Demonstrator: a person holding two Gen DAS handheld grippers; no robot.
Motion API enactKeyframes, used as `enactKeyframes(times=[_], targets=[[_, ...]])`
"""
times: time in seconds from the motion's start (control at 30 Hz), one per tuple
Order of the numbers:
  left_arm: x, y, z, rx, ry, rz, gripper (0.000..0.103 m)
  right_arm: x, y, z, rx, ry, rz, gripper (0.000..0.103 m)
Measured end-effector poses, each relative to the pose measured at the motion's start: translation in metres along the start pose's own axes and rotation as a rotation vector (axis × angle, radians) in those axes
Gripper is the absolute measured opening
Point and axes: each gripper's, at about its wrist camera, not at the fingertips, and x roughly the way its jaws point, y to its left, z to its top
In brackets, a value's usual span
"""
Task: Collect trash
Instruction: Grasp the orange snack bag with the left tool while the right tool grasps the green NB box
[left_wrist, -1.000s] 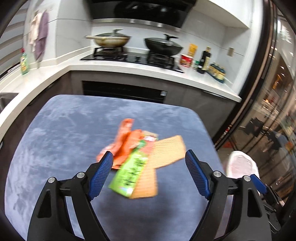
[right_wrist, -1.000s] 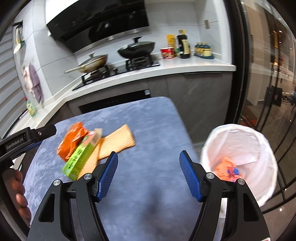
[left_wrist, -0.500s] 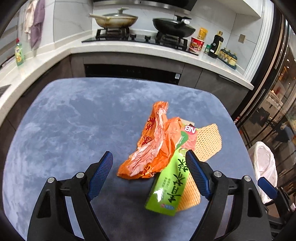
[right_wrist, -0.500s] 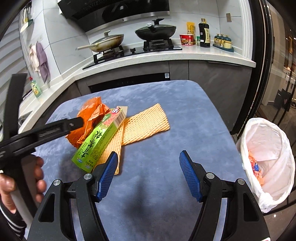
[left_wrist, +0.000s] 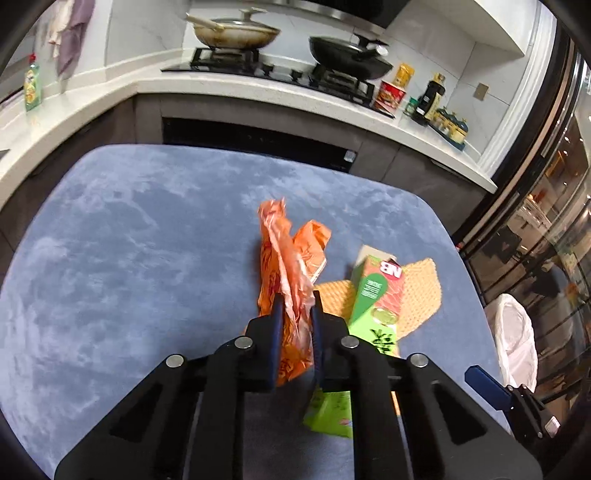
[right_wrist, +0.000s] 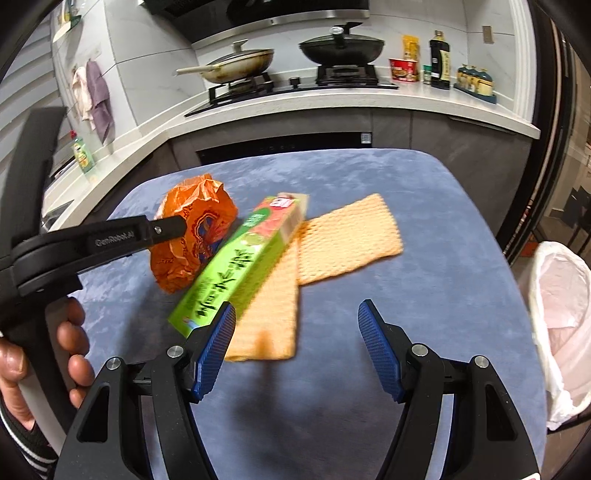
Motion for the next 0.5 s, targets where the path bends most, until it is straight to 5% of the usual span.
enactKeyframes(times=[0.5], targets=[[-0.039,0.059,-0.02,-0.146,-0.004,0.068,0.012,0.04,0.065,0.006,-0.05,0.007,0.011,0.076]])
